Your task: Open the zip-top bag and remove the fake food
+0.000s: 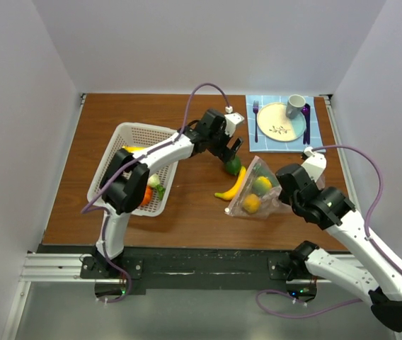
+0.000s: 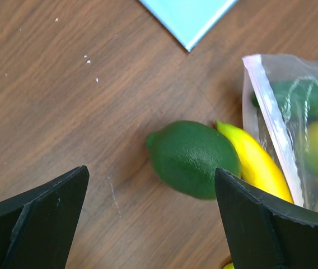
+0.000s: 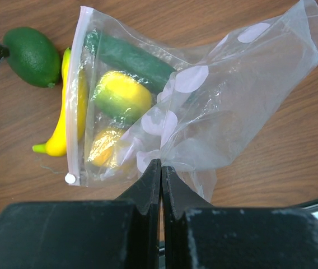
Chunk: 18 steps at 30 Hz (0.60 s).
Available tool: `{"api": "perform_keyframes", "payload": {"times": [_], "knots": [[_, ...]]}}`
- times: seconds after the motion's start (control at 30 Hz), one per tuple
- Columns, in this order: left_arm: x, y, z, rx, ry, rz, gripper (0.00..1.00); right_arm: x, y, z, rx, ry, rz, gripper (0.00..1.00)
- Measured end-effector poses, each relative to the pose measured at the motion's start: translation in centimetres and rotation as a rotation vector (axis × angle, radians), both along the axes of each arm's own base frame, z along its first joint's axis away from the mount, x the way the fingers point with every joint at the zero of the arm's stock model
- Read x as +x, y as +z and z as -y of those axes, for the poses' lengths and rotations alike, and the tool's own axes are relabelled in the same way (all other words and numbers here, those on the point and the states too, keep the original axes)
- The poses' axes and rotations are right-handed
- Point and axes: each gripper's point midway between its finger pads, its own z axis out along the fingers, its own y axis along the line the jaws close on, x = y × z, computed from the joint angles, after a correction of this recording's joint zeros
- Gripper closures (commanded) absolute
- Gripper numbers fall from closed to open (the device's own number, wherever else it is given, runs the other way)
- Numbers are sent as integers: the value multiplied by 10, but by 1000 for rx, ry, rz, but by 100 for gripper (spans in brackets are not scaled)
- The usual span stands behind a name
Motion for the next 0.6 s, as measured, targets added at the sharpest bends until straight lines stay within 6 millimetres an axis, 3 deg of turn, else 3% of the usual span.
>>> {"api": "perform_keyframes", "payload": {"times": [0.1,0.37,0.6], "knots": [[5,-7,3,-17,66,-37,0,-1,-2,1,-1,-1,-2,100],[9,7,29,-102,126,-58,0,-3,-2,2,5,0,3,100],[-6,-27,33,-67,142,-121,0,-4,-1,2,7,0,7,100]]}}
